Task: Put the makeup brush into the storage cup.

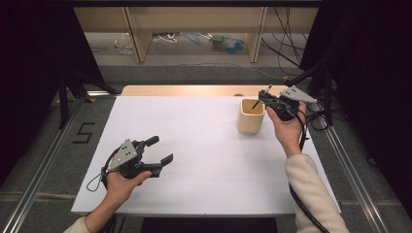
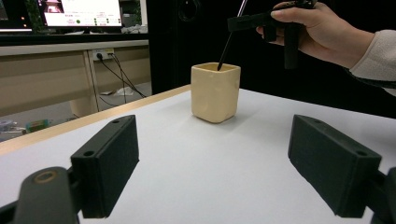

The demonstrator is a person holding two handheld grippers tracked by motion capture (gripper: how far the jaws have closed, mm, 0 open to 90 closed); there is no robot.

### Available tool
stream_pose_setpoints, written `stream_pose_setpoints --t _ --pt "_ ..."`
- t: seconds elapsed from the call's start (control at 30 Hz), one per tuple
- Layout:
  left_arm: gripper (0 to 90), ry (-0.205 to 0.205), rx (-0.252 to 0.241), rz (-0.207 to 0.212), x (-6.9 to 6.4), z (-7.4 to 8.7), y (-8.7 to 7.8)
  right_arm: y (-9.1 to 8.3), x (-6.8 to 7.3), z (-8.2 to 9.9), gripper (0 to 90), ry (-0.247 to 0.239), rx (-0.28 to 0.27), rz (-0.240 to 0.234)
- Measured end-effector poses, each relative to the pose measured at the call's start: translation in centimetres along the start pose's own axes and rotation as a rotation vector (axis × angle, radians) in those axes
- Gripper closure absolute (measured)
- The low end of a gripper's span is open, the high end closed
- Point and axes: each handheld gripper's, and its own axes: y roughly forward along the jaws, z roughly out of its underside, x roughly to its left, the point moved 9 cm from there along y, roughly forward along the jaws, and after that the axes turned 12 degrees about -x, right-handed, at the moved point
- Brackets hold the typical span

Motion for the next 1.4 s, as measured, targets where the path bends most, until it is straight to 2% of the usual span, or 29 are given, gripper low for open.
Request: stream_pose_setpoints --t 0.03,0.13,0.27,0.43,0.5,0.53,0.6,1.0,1.03,1.17,1.23,1.4 --pt "16.1 0.000 0.000 0.000 0.00 -0.01 0.01 0.11 0.01 -0.04 83.9 0.002 -0.012 0.002" --pt "16.1 0.000 0.001 0.001 0.01 0.02 0.00 0.04 -0.08 0.16 83.9 -0.007 0.014 0.008" --pt "16.1 0.000 0.000 0.000 0.00 0.01 0.00 0.26 -0.09 0.21 83.9 -0.009 -0.002 0.008" --pt "16.1 0.000 0.002 0.002 0.00 0.04 0.01 0.26 -0.03 0.42 83.9 -0.006 0.016 0.007" --pt "16.1 0.000 0.002 0.001 0.00 0.03 0.00 0.40 -0.09 0.39 83.9 -0.011 0.004 0.009" --pt "16.1 -0.001 0.001 0.001 0.00 0.02 0.00 0.28 -0.12 0.50 83.9 -0.012 0.024 0.011" --pt "16.1 0.000 0.002 0.001 0.01 0.03 0.00 0.40 -0.12 0.47 83.9 -0.008 0.011 0.009" --pt "16.1 0.001 0.003 0.001 0.01 0.04 0.00 0.48 -0.23 0.74 83.9 -0.010 0.028 0.014" --pt "16.1 0.001 0.003 0.001 0.01 0.04 0.00 0.61 -0.22 0.67 83.8 -0.011 0.012 0.012" --pt "16.1 0.000 0.003 0.001 0.02 0.05 0.00 0.56 -0.11 0.82 83.9 -0.005 0.032 0.012" --pt "16.1 -0.007 0.004 -0.002 0.00 0.08 0.00 0.77 -0.17 0.75 83.9 -0.013 0.012 0.013" --pt "16.1 -0.004 0.003 0.000 0.01 0.06 0.01 0.77 -0.17 0.90 83.9 -0.011 0.024 0.013"
